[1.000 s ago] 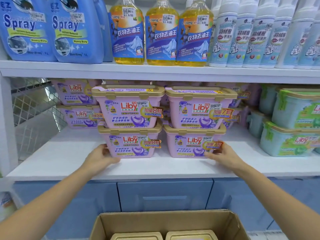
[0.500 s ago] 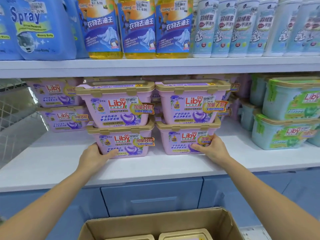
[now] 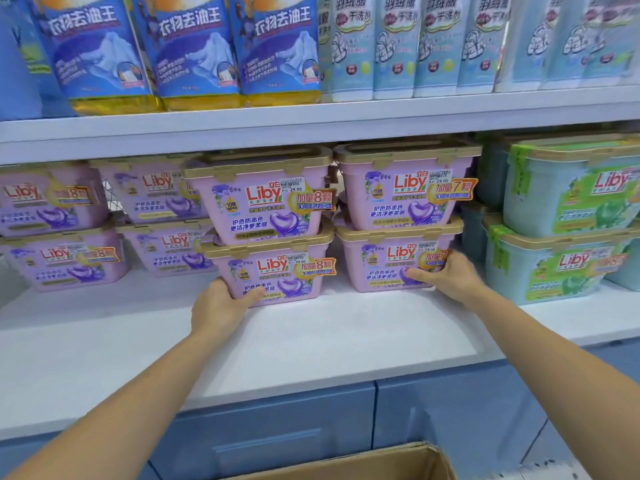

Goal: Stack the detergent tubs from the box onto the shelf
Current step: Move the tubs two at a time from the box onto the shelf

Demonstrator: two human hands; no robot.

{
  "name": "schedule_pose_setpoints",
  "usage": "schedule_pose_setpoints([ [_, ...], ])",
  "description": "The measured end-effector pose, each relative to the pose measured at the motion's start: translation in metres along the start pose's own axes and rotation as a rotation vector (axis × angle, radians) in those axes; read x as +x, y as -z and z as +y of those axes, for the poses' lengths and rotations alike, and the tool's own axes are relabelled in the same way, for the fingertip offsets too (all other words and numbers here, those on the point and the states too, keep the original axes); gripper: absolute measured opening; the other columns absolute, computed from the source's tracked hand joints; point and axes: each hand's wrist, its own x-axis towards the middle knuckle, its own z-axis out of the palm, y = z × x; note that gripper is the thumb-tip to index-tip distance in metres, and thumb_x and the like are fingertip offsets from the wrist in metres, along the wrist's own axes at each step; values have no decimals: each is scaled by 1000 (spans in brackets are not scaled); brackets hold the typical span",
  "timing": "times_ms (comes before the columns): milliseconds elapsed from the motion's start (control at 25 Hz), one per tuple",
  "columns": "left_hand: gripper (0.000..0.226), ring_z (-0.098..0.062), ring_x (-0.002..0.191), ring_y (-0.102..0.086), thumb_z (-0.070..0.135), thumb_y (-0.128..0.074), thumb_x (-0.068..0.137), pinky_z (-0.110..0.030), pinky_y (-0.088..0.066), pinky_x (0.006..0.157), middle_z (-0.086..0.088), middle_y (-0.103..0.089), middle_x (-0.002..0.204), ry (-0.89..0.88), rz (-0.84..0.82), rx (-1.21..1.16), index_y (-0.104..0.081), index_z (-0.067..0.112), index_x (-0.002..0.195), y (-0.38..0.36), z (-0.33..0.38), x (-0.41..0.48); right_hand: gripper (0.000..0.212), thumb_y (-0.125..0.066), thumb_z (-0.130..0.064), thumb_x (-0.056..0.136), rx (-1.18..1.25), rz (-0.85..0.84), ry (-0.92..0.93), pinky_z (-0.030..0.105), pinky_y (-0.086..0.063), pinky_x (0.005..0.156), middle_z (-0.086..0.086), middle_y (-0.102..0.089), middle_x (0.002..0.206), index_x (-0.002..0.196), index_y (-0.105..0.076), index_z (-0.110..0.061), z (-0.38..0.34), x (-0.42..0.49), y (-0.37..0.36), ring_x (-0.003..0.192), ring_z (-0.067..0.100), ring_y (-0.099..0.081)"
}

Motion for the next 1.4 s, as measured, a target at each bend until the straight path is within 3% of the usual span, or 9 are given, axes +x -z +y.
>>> schedule_pose_setpoints([
  [80,51,-33,100,-61,45,-68,76,-33,-43,72,-11,-69,110,6,-8,6,-62,6,107,-7,5,5,71,-78,-51,46,30,2,-1,35,-50,88,0,-66,104,105,-58,-18,1,6,4,94,20,-61],
  [240,48,-34,102,-60,44,-67,77,-31,-41,72,-12,-69,109,-6,1,26,-62,5,105,-19,14,8,32,-79,-22,67,92,-1,37,30,-45,84,1,-62,101,87,-54,-25,8,18,10,91,18,-58],
  [400,49,-34,103,-60,43,-67,78,-30,-40,71,-12,-68,110,-19,-6,34,-60,5,108,-26,22,10,47,-76,-14,71,115,12,47,29,-43,86,10,-63,117,113,-54,-11,12,24,14,96,19,-57],
  [520,49,-34,103,-60,42,-67,78,-30,-38,70,-13,-68,111,-17,-24,33,-60,4,108,-29,24,12,57,-72,-10,75,138,28,43,29,-39,90,10,-58,125,126,-47,-6,14,26,17,114,25,-53],
  [680,50,-33,104,-60,45,-65,78,-31,-42,72,-11,-69,111,-28,-40,37,-61,6,108,-29,21,12,56,-72,-10,75,145,11,16,27,-38,87,2,-55,113,125,-47,-5,16,25,18,109,18,-52],
  [880,56,-32,104,-61,52,-66,74,-39,-50,82,-10,-69,108,-29,-70,49,-61,7,107,-22,13,7,50,-74,-17,74,133,52,-6,29,-42,89,6,-62,116,116,-50,-3,21,16,18,108,22,-58],
  [1000,67,-35,118,-53,47,-63,79,-40,-44,93,-17,-61,125,-39,-62,138,-50,-1,125,-10,8,-5,52,-69,-9,79,118,69,-27,32,-43,93,8,-58,118,123,-43,-2,21,2,19,107,21,-55],
  [1200,74,-34,130,-42,46,-57,84,-39,-33,104,-15,-50,140,-191,-100,392,-34,6,142,26,-3,-41,77,-68,-26,80,-180,128,-43,39,-32,106,14,-39,147,142,-27,-5,17,-41,24,133,32,-39],
  [1400,74,-34,130,-41,53,-50,85,-41,-28,106,-16,-46,142,-398,-111,626,-37,7,141,72,-18,-86,69,-69,-32,78,-609,35,186,41,-37,98,23,-53,132,133,-42,1,4,-103,18,119,39,-48],
])
